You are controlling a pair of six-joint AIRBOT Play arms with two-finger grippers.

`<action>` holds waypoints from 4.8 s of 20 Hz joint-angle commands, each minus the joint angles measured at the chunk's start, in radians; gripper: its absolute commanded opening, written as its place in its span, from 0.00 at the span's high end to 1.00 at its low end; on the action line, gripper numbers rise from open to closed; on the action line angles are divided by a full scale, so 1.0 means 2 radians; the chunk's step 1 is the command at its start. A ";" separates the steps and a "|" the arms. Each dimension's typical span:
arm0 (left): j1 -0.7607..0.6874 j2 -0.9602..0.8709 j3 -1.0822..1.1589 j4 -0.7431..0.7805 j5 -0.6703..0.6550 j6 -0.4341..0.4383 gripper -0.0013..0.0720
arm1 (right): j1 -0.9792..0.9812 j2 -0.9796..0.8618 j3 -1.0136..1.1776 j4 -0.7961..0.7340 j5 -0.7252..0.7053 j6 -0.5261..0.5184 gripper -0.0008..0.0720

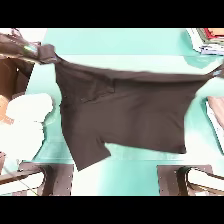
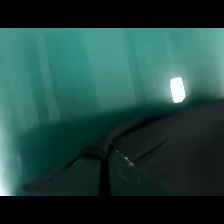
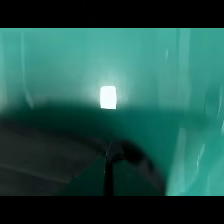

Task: Fold the shirts.

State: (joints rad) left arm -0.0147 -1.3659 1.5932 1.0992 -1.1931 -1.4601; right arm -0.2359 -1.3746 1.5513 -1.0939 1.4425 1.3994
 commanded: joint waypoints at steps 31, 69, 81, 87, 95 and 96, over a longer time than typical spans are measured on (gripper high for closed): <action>0.084 -0.055 -0.103 0.067 -0.063 0.024 0.30 | 0.072 0.004 -0.171 -0.017 -0.122 -0.016 0.54; 0.090 0.250 -0.563 -0.110 0.039 0.041 0.95 | -0.173 0.190 -0.514 -0.007 -0.025 -0.047 0.38; 0.090 0.250 -0.563 -0.110 0.042 0.041 0.95 | -0.090 0.128 -0.542 0.066 -0.124 -0.054 0.67; 0.090 0.250 -0.547 -0.075 -0.022 0.044 0.95 | -0.078 0.146 -0.542 0.049 -0.076 -0.053 0.96; -0.002 0.393 -0.534 -0.043 -0.098 -0.057 0.95 | -0.144 0.333 -0.538 -0.017 0.033 -0.022 0.96; -0.008 0.392 -0.518 -0.043 -0.091 -0.058 0.95 | -0.142 0.345 -0.526 -0.016 0.032 -0.013 0.96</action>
State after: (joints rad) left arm 0.0265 -0.6506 0.5171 1.0096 -1.3464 -1.5047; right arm -0.4931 -0.7872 0.4767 -1.1042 1.4380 1.3403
